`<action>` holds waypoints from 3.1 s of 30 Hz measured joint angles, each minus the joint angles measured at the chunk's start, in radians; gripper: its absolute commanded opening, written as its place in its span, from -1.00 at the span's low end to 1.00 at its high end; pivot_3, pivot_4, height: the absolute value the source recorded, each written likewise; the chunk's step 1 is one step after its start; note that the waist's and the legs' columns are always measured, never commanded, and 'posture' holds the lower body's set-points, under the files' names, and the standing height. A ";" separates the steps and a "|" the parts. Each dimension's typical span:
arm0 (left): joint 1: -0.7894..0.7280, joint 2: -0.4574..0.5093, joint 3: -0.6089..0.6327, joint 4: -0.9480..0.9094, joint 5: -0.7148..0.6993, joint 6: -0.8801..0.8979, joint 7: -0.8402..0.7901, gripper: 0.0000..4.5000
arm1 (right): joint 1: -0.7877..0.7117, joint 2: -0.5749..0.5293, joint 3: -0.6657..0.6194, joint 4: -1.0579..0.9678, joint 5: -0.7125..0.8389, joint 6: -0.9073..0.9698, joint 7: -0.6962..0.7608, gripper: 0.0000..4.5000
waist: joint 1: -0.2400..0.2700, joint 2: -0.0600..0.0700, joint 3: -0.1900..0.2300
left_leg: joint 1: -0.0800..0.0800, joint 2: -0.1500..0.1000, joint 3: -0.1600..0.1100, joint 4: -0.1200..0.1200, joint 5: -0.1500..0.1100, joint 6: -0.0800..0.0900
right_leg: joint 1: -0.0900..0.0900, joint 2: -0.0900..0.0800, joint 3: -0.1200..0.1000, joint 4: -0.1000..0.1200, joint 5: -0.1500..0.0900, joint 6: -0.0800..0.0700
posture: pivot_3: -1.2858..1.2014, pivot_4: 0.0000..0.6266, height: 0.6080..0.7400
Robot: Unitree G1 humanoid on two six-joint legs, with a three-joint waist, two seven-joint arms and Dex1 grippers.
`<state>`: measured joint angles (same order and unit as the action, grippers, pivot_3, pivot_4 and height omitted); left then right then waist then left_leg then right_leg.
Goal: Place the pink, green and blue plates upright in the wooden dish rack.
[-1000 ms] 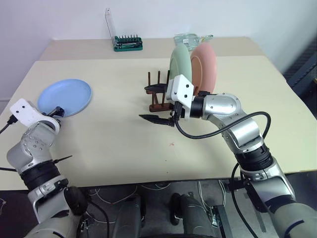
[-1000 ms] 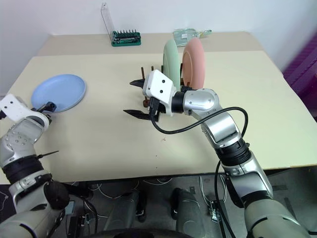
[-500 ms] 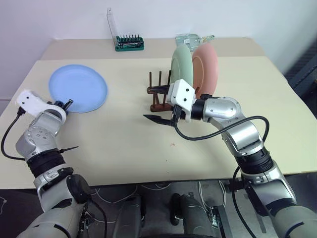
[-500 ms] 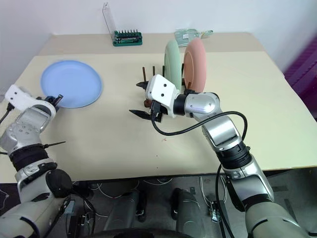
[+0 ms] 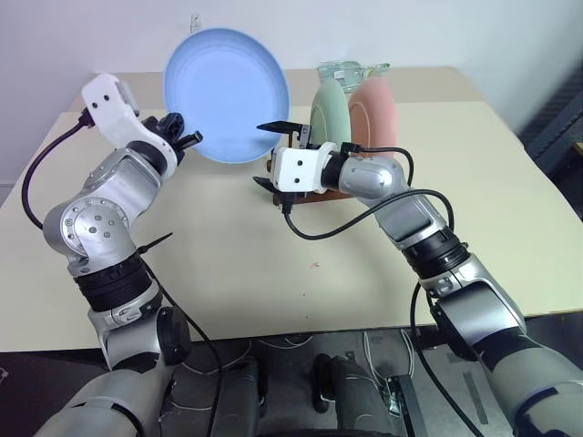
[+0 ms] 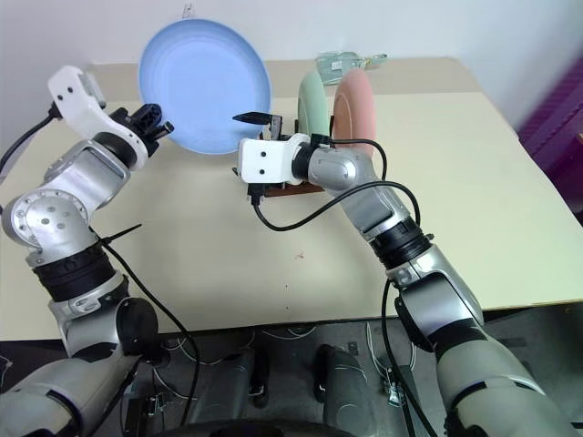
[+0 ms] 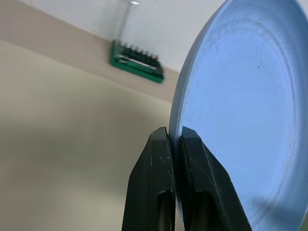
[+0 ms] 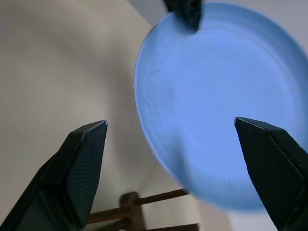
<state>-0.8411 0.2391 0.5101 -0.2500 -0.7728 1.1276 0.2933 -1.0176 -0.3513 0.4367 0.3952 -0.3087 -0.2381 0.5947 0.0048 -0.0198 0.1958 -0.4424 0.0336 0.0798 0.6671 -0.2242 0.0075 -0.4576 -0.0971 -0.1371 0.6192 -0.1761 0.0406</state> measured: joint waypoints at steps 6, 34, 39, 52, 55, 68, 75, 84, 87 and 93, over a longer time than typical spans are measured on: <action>-0.023 -0.030 0.016 -0.060 -0.077 0.090 0.053 -1.00 | -0.072 0.017 0.021 0.199 -0.122 -0.114 -0.126 0.35 | 0.000 0.000 0.000 | 0.000 0.000 0.000 0.000 0.003 -0.005 | 0.000 0.000 0.000 0.000 0.000 0.000 | 0.03 -0.52 0.84; 0.305 0.359 -0.089 0.106 0.233 -0.447 -0.292 0.97 | 0.082 0.244 -0.277 -0.447 0.509 0.543 -0.010 -1.00 | -0.004 0.000 0.000 | 0.000 0.002 -0.002 -0.002 0.001 -0.003 | 0.000 0.000 -0.001 0.000 0.000 -0.001 | 0.03 -0.52 0.84; 0.542 0.337 -0.327 0.017 0.295 -0.551 -0.535 0.97 | 0.075 0.343 -0.475 -0.534 0.788 0.965 -0.191 -1.00 | 0.006 0.000 0.000 | -0.001 0.004 -0.001 -0.002 0.000 -0.004 | -0.002 0.000 0.000 -0.002 0.001 -0.003 | 0.03 -0.52 0.84; 0.664 0.365 -0.451 -0.080 0.335 -0.608 -0.785 0.97 | 0.043 0.375 -0.637 -0.440 0.885 1.224 -0.486 -1.00 | -0.001 0.003 0.001 | -0.002 0.007 0.002 -0.004 0.001 -0.002 | -0.005 0.002 0.000 -0.002 0.001 -0.002 | 0.03 -0.52 0.84; 0.667 0.365 -0.449 -0.081 0.343 -0.608 -0.789 1.00 | 0.042 0.386 -0.652 -0.425 0.904 1.243 -0.509 -0.65 | -0.001 0.003 0.001 | -0.002 0.007 0.002 -0.004 0.001 -0.002 | -0.005 0.002 0.000 -0.003 0.001 -0.002 | 0.03 -0.52 0.84; 0.669 0.343 -0.450 -0.088 0.353 -0.608 -0.803 1.00 | 0.017 0.247 -0.494 -0.406 0.782 1.100 -0.420 0.81 | -0.001 0.003 0.001 | -0.002 0.007 0.002 -0.004 0.000 -0.002 | -0.004 0.002 0.000 -0.004 -0.001 0.000 | 0.03 -0.52 0.84; 0.664 0.326 -0.459 -0.089 0.373 -0.608 -0.808 1.00 | 0.031 0.007 -0.363 -0.525 0.674 0.898 -0.164 0.81 | 0.002 0.003 0.002 | -0.002 0.007 0.002 -0.004 0.000 -0.001 | -0.004 0.003 0.000 -0.005 -0.001 0.001 | 0.03 -0.52 0.84; 0.653 0.337 -0.440 -0.008 0.438 -0.656 -0.812 1.00 | 0.540 -0.350 -0.605 -0.583 0.759 0.731 0.216 0.81 | 0.026 0.005 0.002 | -0.001 0.006 0.004 -0.003 -0.001 0.001 | -0.003 0.001 0.000 -0.007 -0.003 -0.002 | 0.03 -0.52 0.84; 0.659 0.339 -0.427 0.053 0.481 -0.702 -0.800 1.00 | 0.754 -0.377 -0.623 -0.569 0.721 0.682 0.245 0.81 | 0.031 0.005 0.001 | 0.000 0.009 0.004 -0.004 -0.002 0.001 | -0.003 0.003 -0.001 -0.007 -0.004 -0.002 | 0.03 -0.52 0.84; 0.666 0.312 -0.416 0.098 0.526 -0.734 -0.764 1.00 | 0.745 -0.334 -0.581 -0.435 0.643 0.572 0.208 0.81 | 0.024 0.009 0.004 | 0.000 0.011 0.006 -0.002 -0.002 0.000 | -0.004 0.003 -0.002 -0.007 -0.002 -0.006 | 0.03 -0.52 0.84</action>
<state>-0.1746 0.5511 0.0941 -0.1521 -0.2464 0.3941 -0.4712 -0.2726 -0.6851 -0.1440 -0.0396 0.3344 0.3342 0.8030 0.0283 -0.0113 0.1994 -0.4426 0.0448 0.0855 0.6654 -0.2259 0.0077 -0.4620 -0.0938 -0.1387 0.6122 -0.1778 0.0349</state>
